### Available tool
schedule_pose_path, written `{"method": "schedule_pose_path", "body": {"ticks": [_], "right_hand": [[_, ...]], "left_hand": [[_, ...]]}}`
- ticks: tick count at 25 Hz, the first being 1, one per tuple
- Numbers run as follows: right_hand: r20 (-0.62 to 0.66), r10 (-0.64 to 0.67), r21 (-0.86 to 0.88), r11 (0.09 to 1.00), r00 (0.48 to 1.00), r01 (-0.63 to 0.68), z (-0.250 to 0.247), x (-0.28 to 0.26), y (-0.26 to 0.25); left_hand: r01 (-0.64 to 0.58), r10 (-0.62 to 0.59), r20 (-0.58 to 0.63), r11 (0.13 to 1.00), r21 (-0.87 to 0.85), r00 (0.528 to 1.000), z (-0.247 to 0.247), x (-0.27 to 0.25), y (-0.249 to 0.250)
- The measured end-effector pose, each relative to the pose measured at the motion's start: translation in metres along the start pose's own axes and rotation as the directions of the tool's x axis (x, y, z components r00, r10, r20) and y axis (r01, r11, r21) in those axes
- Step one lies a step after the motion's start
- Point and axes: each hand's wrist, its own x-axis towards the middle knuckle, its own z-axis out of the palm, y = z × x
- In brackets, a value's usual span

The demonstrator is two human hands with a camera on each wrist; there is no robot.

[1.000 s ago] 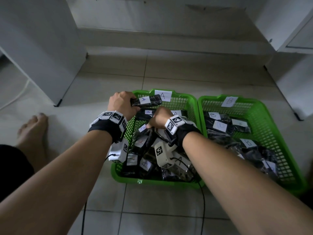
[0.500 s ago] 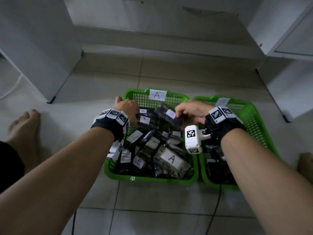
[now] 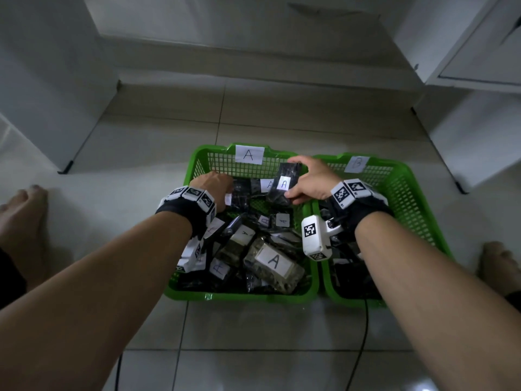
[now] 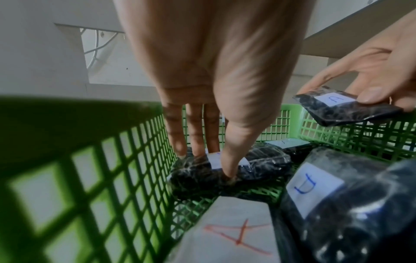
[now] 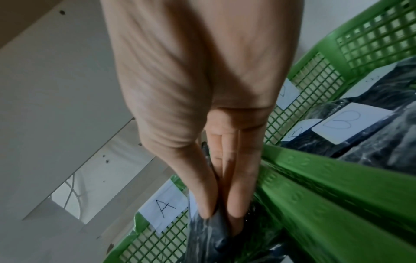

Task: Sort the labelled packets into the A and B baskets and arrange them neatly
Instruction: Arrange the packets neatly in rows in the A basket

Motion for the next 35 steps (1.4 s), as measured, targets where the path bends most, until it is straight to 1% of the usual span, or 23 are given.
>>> {"method": "schedule_pose_path", "body": {"ticks": [2, 3, 5, 6, 7, 8, 10, 12, 14, 16, 18, 20, 23, 26, 29, 31, 32, 33, 34, 35], "right_hand": [[0.016, 0.009, 0.053, 0.999, 1.000, -0.010, -0.003, -0.001, 0.003], [0.023, 0.019, 0.084, 0.996, 1.000, -0.020, -0.005, -0.002, 0.005], [0.050, 0.030, 0.172, 0.984, 0.998, -0.038, -0.009, -0.002, 0.010], [0.059, 0.033, 0.228, 0.972, 0.998, -0.046, -0.010, -0.002, 0.013], [0.066, 0.037, 0.293, 0.955, 0.997, -0.055, -0.012, -0.003, 0.016], [0.075, 0.039, 0.359, 0.931, 0.996, -0.064, -0.014, -0.003, 0.019], [0.093, 0.037, 0.457, 0.886, 0.995, -0.076, -0.016, -0.005, 0.022], [0.114, 0.037, 0.527, 0.845, 0.993, -0.092, -0.018, -0.006, 0.025], [0.128, 0.037, 0.621, 0.776, 0.991, -0.109, -0.019, -0.004, 0.028], [0.131, 0.037, 0.682, 0.722, 0.991, -0.117, -0.018, -0.002, 0.030], [0.119, 0.041, 0.677, 0.728, 0.992, -0.111, -0.017, 0.000, 0.031], [0.101, 0.051, 0.671, 0.734, 0.994, -0.106, -0.016, 0.002, 0.029], [0.078, 0.067, 0.669, 0.736, 0.995, -0.102, -0.014, 0.003, 0.028], [0.051, 0.090, 0.667, 0.738, 0.995, -0.101, -0.013, 0.004, 0.028], [0.046, 0.114, 0.639, 0.760, 0.992, -0.117, -0.013, 0.003, 0.027], [0.041, 0.130, 0.646, 0.753, 0.991, -0.126, -0.013, 0.002, 0.027], [0.030, 0.138, 0.630, 0.766, 0.990, -0.126, -0.012, 0.001, 0.024], [-0.002, 0.139, 0.567, 0.816, 0.990, -0.113, -0.010, -0.002, 0.019], [-0.058, 0.115, 0.443, 0.893, 0.992, -0.078, -0.006, -0.004, 0.012], [-0.125, 0.063, 0.262, 0.965, 0.990, -0.028, -0.001, -0.006, 0.004]], "left_hand": [[0.010, -0.010, -0.009, 1.000, -0.006, 1.000, -0.002, 0.001, 0.006], [-0.019, 0.017, -0.048, 0.999, -0.034, 0.999, -0.004, 0.002, 0.011], [-0.142, 0.123, -0.127, 0.977, -0.156, 0.984, -0.007, 0.003, 0.026], [-0.191, 0.171, -0.119, 0.964, -0.187, 0.978, -0.008, 0.003, 0.036], [-0.211, 0.200, -0.077, 0.959, -0.190, 0.977, -0.008, 0.003, 0.046], [-0.204, 0.204, -0.021, 0.964, -0.170, 0.979, -0.007, 0.002, 0.056], [-0.164, 0.175, 0.063, 0.976, -0.144, 0.983, -0.005, 0.002, 0.069], [-0.131, 0.155, 0.115, 0.973, -0.190, 0.981, -0.008, 0.001, 0.074], [-0.121, 0.164, 0.169, 0.963, -0.239, 0.972, -0.010, 0.000, 0.074], [-0.139, 0.204, 0.256, 0.958, -0.252, 0.945, -0.008, -0.002, 0.077], [-0.164, 0.234, 0.339, 0.961, -0.223, 0.911, -0.002, 0.001, 0.080], [-0.157, 0.238, 0.387, 0.960, -0.230, 0.891, -0.002, 0.004, 0.080], [-0.150, 0.245, 0.416, 0.957, -0.248, 0.876, -0.009, 0.001, 0.081], [-0.170, 0.244, 0.446, 0.965, -0.198, 0.861, -0.007, -0.005, 0.083], [-0.163, 0.235, 0.522, 0.970, -0.181, 0.820, -0.013, -0.012, 0.082], [-0.165, 0.245, 0.550, 0.968, -0.192, 0.798, -0.023, -0.017, 0.080], [-0.163, 0.257, 0.556, 0.963, -0.214, 0.790, -0.028, -0.019, 0.079], [-0.154, 0.270, 0.560, 0.957, -0.246, 0.783, -0.031, -0.021, 0.077], [-0.143, 0.277, 0.567, 0.952, -0.271, 0.776, -0.033, -0.022, 0.075], [-0.134, 0.277, 0.572, 0.951, -0.280, 0.772, -0.034, -0.023, 0.073]]}}
